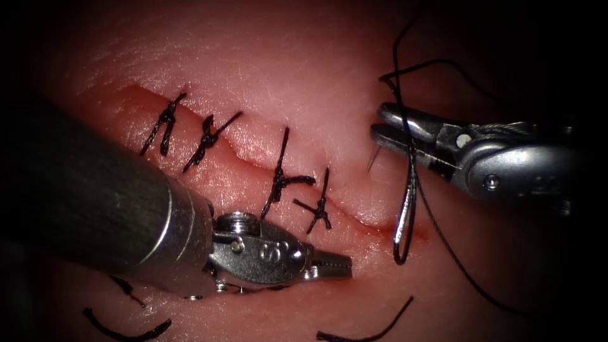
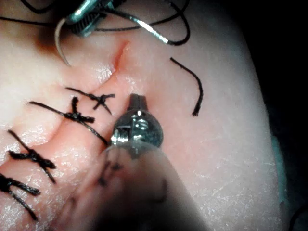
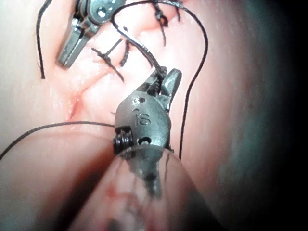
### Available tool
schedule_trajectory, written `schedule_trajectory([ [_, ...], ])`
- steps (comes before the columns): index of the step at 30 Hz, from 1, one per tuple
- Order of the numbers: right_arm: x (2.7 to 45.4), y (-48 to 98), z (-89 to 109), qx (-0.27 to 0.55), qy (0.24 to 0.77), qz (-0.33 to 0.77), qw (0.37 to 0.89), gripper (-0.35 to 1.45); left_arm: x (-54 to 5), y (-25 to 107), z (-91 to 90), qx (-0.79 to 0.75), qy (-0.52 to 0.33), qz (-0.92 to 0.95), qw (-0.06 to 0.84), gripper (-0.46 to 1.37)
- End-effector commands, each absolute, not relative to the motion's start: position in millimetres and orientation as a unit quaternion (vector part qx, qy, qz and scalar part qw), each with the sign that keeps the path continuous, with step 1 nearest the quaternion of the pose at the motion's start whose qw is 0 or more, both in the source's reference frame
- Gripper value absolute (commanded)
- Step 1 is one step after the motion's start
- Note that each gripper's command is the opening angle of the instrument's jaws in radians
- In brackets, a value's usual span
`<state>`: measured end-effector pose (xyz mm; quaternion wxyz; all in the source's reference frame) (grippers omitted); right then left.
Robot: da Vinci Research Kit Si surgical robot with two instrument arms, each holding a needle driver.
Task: Wound Closure
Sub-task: Use the right gripper to insert the needle through the top of the skin
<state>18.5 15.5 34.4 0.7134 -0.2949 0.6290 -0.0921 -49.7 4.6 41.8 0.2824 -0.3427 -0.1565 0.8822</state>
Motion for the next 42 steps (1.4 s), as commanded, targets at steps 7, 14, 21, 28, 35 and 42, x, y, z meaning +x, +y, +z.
schedule_trajectory([
  [7,18.9,11.4,35.7,-0.335,0.609,-0.094,0.713,-0.35,-49.6,4.8,41.6,-0.345,-0.16,0.881,0.282,-0.35],
  [14,19.6,8.8,36.5,-0.351,0.588,-0.096,0.722,-0.35,-49.6,5.5,41.3,-0.347,-0.159,0.88,0.283,-0.35],
  [21,20.0,8.2,38.3,-0.344,0.584,-0.095,0.729,-0.35,-49.6,5.6,41.3,-0.348,-0.156,0.879,0.285,-0.35],
  [28,20.0,7.9,40.0,-0.314,0.586,-0.056,0.745,-0.35,-49.6,5.6,41.3,-0.348,-0.156,0.879,0.285,-0.35],
  [35,19.8,8.2,41.3,-0.261,0.599,0.01,0.756,-0.35,-49.6,5.6,41.3,-0.347,-0.156,0.879,0.288,-0.35],
  [42,20.0,8.4,41.5,-0.238,0.599,0.034,0.764,-0.35,-49.6,5.5,41.4,-0.347,-0.155,0.879,0.288,-0.35],
])
